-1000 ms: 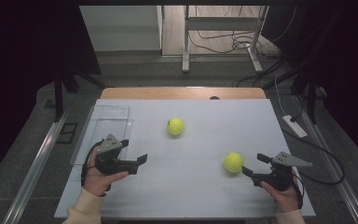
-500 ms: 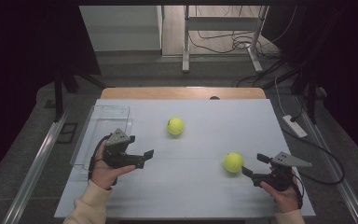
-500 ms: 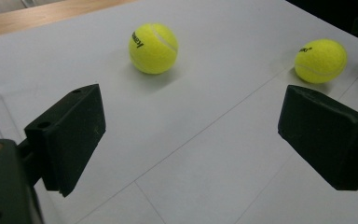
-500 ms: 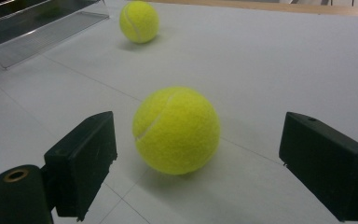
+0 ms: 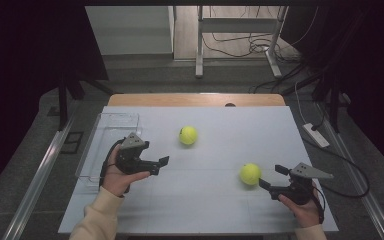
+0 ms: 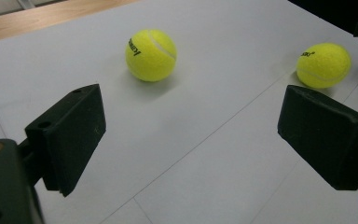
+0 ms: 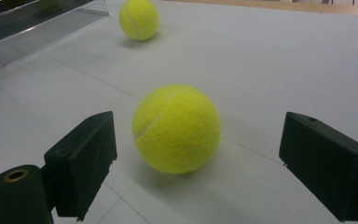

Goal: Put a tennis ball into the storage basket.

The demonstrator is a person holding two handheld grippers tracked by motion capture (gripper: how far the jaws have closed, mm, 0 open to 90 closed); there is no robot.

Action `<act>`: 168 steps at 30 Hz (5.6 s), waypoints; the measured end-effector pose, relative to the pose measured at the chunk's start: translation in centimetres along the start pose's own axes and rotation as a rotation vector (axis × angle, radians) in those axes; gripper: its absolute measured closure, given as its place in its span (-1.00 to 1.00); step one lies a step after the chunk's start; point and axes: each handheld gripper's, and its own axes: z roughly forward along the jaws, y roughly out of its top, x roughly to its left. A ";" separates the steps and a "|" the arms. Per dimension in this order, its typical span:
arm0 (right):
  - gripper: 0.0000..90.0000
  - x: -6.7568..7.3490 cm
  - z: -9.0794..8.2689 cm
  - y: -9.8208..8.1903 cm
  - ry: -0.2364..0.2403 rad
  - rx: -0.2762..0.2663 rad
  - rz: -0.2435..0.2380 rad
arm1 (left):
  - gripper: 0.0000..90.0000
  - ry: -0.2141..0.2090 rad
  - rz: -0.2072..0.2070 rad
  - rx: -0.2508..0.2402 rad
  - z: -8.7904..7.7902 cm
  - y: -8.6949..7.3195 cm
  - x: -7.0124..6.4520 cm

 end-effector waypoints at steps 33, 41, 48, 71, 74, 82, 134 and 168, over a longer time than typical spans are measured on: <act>-0.75 0.0 0.1 -0.1 -0.003 0.005 0.002 | -0.81 0.016 0.027 0.065 2.1 3.9 0.6; -0.75 -0.1 0.1 -0.1 -0.004 0.008 0.001 | -0.81 0.030 0.038 0.089 2.9 4.9 0.8; -0.75 -0.2 0.1 -0.2 -0.004 0.006 0.004 | -0.81 0.043 0.054 0.122 3.8 6.0 1.0; -0.74 -0.2 0.3 -0.3 -0.004 0.015 0.004 | -0.82 0.053 0.044 0.175 7.2 7.9 2.1; -0.74 -0.2 0.3 -0.3 -0.005 0.015 0.001 | -0.82 0.052 0.056 0.183 7.9 8.2 2.0; -0.74 -0.3 0.2 -0.4 -0.010 0.018 0.000 | -0.82 0.049 0.057 0.190 8.5 8.6 2.0; -0.74 -0.2 0.1 -0.8 -0.009 0.023 0.004 | -0.83 0.055 0.063 0.310 14.4 10.9 2.8; -0.74 -0.2 0.0 -0.8 -0.019 0.023 0.002 | -0.85 0.085 0.049 0.410 17.7 9.0 3.5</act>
